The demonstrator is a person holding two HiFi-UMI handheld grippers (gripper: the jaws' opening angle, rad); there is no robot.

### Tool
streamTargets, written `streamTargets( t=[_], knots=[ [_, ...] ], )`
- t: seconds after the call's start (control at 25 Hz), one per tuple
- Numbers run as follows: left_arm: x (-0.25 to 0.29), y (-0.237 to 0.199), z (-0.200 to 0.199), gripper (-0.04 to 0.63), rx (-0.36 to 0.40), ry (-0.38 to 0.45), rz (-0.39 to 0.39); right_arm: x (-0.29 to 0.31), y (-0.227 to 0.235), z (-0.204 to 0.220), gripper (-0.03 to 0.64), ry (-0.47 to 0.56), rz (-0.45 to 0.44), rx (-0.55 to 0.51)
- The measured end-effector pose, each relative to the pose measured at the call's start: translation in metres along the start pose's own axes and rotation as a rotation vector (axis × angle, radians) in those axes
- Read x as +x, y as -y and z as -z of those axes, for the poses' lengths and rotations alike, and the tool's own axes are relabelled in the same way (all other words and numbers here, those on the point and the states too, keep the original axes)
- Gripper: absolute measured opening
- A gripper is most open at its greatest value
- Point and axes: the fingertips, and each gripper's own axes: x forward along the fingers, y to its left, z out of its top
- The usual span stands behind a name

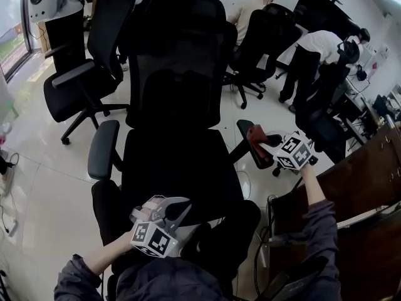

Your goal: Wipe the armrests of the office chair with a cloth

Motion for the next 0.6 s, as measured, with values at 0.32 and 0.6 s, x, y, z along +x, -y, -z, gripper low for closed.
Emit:
streamTargets(
  t=[0.32, 0.6],
  knots=[
    [-0.002, -0.015, 0.018, 0.017, -0.028, -0.049, -0.032, 0.072, 0.072, -0.02, 0.051, -0.016, 0.031, 0.099],
    [-0.001, -0.02, 0.025, 0.017, -0.053, -0.082, -0.037, 0.043, 0.082, -0.006, 0.051, 0.157, 0.047, 0.222]
  ],
)
